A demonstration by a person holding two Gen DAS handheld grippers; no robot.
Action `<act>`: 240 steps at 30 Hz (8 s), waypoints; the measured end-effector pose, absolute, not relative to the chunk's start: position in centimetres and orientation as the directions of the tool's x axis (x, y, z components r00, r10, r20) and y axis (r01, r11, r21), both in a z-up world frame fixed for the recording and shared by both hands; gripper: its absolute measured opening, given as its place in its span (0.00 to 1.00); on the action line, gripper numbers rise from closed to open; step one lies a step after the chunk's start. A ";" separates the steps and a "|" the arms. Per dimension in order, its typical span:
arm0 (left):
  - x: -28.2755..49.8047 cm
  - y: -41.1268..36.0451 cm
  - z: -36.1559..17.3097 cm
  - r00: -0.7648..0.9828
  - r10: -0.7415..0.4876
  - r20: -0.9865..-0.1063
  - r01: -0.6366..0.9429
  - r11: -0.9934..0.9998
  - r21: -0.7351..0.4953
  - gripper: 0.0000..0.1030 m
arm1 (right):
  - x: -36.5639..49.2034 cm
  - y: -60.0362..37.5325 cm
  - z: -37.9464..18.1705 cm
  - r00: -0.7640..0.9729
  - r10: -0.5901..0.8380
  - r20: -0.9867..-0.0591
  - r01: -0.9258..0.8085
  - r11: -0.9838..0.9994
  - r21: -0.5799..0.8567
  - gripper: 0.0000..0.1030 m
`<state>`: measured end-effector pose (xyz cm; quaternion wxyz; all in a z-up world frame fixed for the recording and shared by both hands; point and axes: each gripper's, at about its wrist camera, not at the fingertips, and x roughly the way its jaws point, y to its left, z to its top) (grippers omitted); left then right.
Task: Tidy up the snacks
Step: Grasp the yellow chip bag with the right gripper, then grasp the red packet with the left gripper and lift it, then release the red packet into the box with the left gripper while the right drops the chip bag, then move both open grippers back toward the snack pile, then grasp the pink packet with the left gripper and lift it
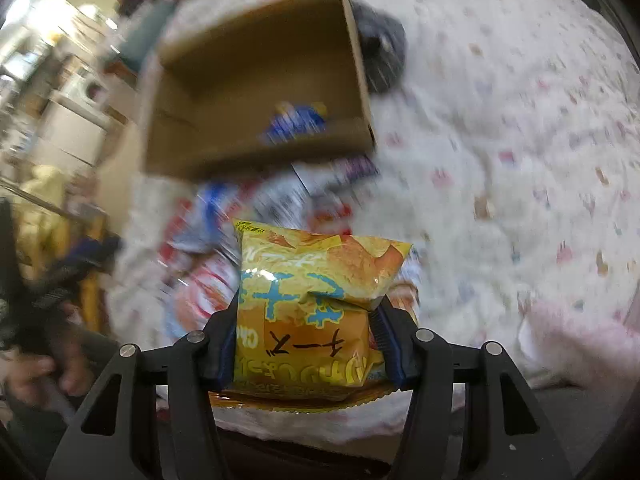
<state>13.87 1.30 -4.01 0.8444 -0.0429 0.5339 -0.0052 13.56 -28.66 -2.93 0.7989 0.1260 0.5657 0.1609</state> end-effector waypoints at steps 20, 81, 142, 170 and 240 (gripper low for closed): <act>20.1 3.7 -12.2 0.125 -0.098 -0.987 -0.003 0.995 -0.099 0.70 | 16.6 -29.7 -5.3 0.411 0.529 -0.743 -0.093 0.835 0.543 0.57; 17.4 4.5 -5.1 0.316 -0.088 -0.945 -0.060 0.992 -0.113 0.05 | 15.4 -30.0 -4.0 0.442 0.506 -0.741 -0.107 0.849 0.517 0.57; 28.2 -2.7 -5.5 0.528 -0.105 -0.843 0.065 0.994 -0.084 0.78 | 29.5 -23.1 -6.8 0.447 0.545 -0.709 -0.199 0.833 0.516 0.82; 26.7 -1.7 -4.7 0.566 -0.105 -0.818 0.033 0.994 -0.104 0.81 | 28.7 -24.3 -5.0 0.503 0.532 -0.681 -0.190 0.837 0.514 0.88; 15.7 6.5 -16.9 0.108 -0.133 -0.985 -0.288 0.944 -0.159 0.42 | 15.8 -29.0 -5.8 0.471 0.476 -0.742 -0.114 0.868 0.484 0.88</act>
